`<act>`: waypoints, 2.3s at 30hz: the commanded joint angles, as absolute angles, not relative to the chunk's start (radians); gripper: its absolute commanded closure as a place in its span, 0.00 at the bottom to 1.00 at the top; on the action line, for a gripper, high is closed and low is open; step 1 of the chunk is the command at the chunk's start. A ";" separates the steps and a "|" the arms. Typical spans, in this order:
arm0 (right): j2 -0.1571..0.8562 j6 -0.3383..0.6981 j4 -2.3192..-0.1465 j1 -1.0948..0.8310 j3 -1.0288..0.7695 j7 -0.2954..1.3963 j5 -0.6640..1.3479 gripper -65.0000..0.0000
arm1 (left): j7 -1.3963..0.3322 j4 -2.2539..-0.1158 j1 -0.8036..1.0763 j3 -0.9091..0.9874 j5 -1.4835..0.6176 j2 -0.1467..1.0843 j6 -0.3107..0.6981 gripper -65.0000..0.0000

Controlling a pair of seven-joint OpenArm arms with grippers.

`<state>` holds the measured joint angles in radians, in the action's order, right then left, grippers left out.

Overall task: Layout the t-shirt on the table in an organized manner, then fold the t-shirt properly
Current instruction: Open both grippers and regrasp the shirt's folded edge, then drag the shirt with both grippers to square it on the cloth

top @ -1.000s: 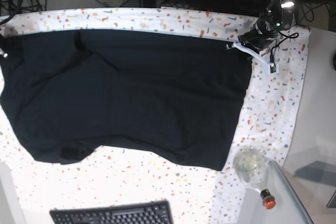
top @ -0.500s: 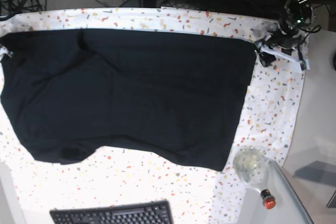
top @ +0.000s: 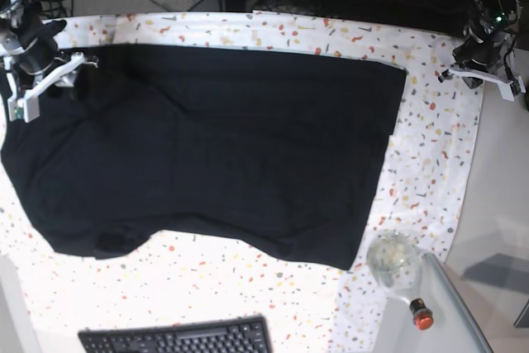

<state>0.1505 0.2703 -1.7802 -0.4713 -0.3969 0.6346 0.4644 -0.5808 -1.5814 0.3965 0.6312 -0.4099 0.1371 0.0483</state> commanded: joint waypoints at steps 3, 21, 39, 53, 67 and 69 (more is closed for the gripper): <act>0.165 0.263 -1.765 -0.458 -0.398 0.633 0.470 0.91 | -0.562 -1.606 0.400 0.545 -0.414 0.131 0.053 1.00; 0.116 0.266 -1.489 -0.292 -0.395 0.650 0.469 1.00 | -0.556 -1.596 0.363 0.278 -0.412 0.124 0.045 1.00; 0.216 0.263 -1.515 -0.163 -0.409 0.690 0.469 1.00 | -0.556 -1.575 0.269 0.295 -0.410 0.122 0.050 1.00; 0.456 0.266 -0.633 0.387 -0.395 0.308 0.305 0.53 | -0.412 -1.302 0.174 0.202 -0.182 0.120 0.045 1.00; 0.453 0.265 -0.414 0.421 -0.403 0.045 0.136 0.44 | -0.394 -1.297 0.240 0.214 -0.183 0.134 0.050 1.00; 0.453 0.263 -0.414 0.410 -0.401 0.038 0.134 0.44 | -0.394 -1.322 0.242 0.214 -0.185 0.145 0.050 1.00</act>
